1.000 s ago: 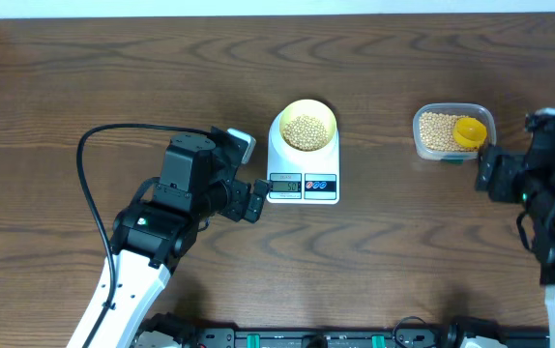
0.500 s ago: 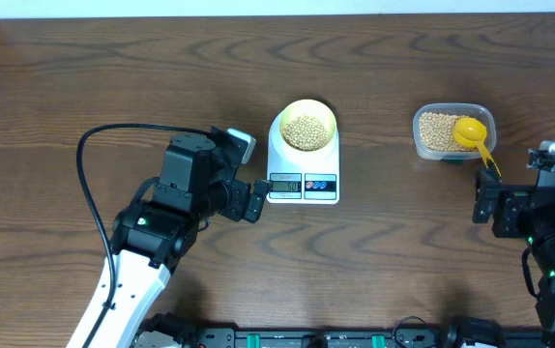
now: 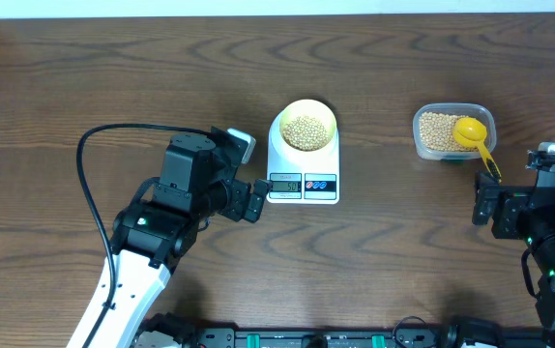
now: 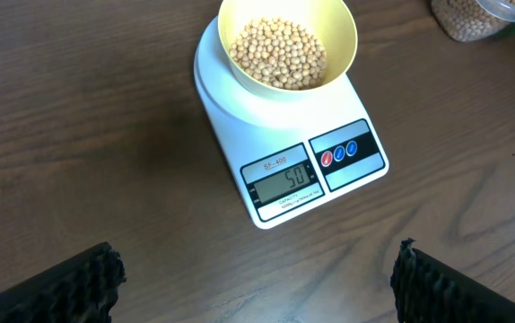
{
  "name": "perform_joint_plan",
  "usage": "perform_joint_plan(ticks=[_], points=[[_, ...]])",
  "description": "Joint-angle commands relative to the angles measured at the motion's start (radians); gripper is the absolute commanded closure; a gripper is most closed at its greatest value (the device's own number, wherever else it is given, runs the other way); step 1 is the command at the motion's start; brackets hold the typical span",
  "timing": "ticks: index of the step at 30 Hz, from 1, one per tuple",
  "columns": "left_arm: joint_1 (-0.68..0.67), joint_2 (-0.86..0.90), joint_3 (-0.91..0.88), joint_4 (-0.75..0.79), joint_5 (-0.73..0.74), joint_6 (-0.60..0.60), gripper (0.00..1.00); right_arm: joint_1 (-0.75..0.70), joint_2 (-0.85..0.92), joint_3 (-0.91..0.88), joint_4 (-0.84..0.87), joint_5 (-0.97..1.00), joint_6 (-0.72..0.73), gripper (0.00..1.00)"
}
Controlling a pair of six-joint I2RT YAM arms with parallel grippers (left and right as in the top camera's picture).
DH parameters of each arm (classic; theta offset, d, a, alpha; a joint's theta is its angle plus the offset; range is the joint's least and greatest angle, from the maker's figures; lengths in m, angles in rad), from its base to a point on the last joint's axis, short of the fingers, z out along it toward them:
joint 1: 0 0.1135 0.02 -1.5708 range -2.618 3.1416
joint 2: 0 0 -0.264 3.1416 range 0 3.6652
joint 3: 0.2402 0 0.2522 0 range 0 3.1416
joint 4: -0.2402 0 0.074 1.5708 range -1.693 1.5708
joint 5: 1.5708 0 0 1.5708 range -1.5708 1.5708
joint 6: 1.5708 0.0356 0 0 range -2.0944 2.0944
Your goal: Scoop item into bowl and weigh 50g on scale
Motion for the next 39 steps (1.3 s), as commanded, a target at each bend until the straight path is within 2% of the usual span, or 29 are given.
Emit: perform_joint_plan(ticks=[1, 8, 15, 17, 19, 26, 33, 39], points=[[0.005, 0.0, 0.0, 0.004, -0.006, 0.007, 0.02, -0.003, -0.001, 0.014, -0.003, 0.008, -0.011, 0.01], [0.005, 0.0, 0.0, 0.004, -0.006, 0.007, 0.02, -0.003, -0.001, 0.014, -0.007, 0.008, -0.011, 0.01], [0.005, 0.0, 0.0, 0.004, -0.006, 0.007, 0.02, -0.003, -0.002, 0.013, -0.082, 0.008, -0.011, 0.01], [0.005, 0.0, 0.0, 0.004, -0.006, 0.007, 0.02, -0.003, -0.003, 0.013, -0.098, 0.009, -0.011, 0.06], [0.005, 0.0, 0.0, 0.004, -0.006, 0.007, 0.02, -0.003, -0.004, 0.013, -0.121, 0.008, -0.011, 0.01], [0.005, 0.0, 0.0, 0.004, -0.006, 0.007, 0.02, 0.051, -0.014, 0.012, -0.161, -0.016, -0.01, 0.01], [0.005, 0.0, 0.0, 0.004, -0.006, 0.007, 0.02, 0.197, -0.128, -0.036, -0.06, -0.003, -0.011, 0.01], [0.005, 0.0, 0.0, 0.004, -0.006, 0.007, 0.02, 0.256, -0.248, -0.195, 0.099, 0.053, -0.011, 0.01]])
